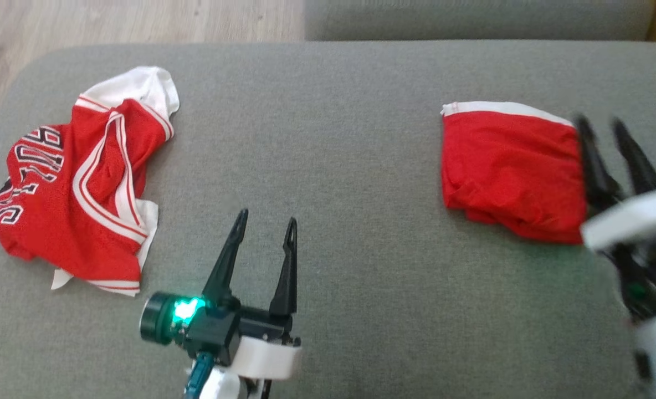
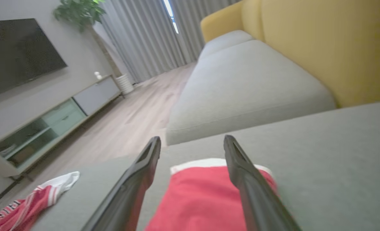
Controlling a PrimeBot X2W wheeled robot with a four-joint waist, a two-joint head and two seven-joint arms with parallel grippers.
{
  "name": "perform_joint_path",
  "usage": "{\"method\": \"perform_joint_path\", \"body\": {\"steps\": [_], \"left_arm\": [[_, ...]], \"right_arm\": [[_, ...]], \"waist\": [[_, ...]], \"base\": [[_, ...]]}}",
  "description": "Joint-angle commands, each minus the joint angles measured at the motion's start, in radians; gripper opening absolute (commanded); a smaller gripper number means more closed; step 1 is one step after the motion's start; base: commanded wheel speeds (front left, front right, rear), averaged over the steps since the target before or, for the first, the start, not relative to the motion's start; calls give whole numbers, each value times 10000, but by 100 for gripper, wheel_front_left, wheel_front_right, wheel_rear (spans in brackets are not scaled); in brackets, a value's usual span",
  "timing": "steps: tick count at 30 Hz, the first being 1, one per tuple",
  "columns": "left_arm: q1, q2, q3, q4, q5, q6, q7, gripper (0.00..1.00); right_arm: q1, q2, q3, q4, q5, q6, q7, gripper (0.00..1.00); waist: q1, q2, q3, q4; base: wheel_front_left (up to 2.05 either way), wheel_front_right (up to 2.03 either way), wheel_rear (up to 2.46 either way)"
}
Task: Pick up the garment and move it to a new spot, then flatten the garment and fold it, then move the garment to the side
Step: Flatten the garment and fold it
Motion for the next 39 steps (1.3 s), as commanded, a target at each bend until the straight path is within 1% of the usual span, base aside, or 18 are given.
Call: {"method": "perform_joint_path", "body": {"steps": [1,4,5,6,7,10,13,18,22,23,26,29,32,33,34,37,39], "left_arm": [[-33,-37,374,-322,-8,42,-51,100],[100,-37,378,-378,-77,80,-51,100],[129,-38,353,-394,-103,96,-51,100],[150,-38,315,-408,-129,110,-51,100],[165,-38,274,-418,-151,122,-51,100],[208,-38,145,-461,-235,156,-51,100],[176,-38,-1,-461,-298,146,-51,100],[-88,-39,-327,-367,-385,54,-51,100],[-198,-39,-475,-252,-479,59,-51,100],[-198,-39,-475,-252,-479,59,-51,100],[-176,-39,-449,-269,-511,152,-51,100],[-100,-39,-316,-375,-424,290,-51,100],[116,-39,-87,-415,-468,330,-51,100],[204,-39,19,-404,-502,333,-51,100],[301,-39,138,-390,-547,328,-51,100],[651,-38,541,-337,-595,290,-51,100],[946,-35,805,-285,-563,243,-51,100]], "right_arm": [[405,-307,-130,-523,226,37,184,100],[1071,-658,-542,-574,463,37,417,100],[1203,-723,-609,-550,582,37,445,56],[1309,-786,-656,-490,693,37,467,21],[1379,-855,-604,-435,798,37,505,0],[1318,-1032,-185,-218,1127,37,607,0],[797,-1126,397,234,1328,37,727,0],[-301,-1167,1684,1544,1297,37,913,0],[-594,-1144,2754,2562,1131,37,783,0],[-594,-1144,2754,2562,1131,37,783,0],[-343,-984,3595,2704,1374,37,581,0],[145,-842,4251,2375,1785,37,201,0],[643,-800,4737,1911,1897,37,-455,0],[775,-798,4792,1783,1830,37,-792,45],[890,-810,4822,1672,1684,37,-1171,100],[1232,-825,4555,1571,932,37,-2484,100],[1510,-790,4215,1537,265,37,-3077,100]], "waist": [[0,0,-159,-75],[0,0,-288,-69],[0,0,-315,-51],[0,0,-336,-23],[0,0,-349,9],[0,0,-312,125],[0,0,-150,311],[0,0,72,792],[0,0,103,1117],[0,0,103,1117],[0,0,61,1218],[0,0,-13,1177],[0,0,-189,943],[0,0,-270,832],[0,0,-378,710],[0,0,-792,315],[0,0,-1128,86]], "base": [[0,0,0],[0,0,0],[0,0,0],[0,0,0],[0,0,0],[0,0,0],[0,0,0],[0,0,0],[0,0,0],[0,0,0],[0,0,0],[0,0,0],[0,0,0],[0,0,0],[0,0,0],[0,0,0],[0,0,0]]}}
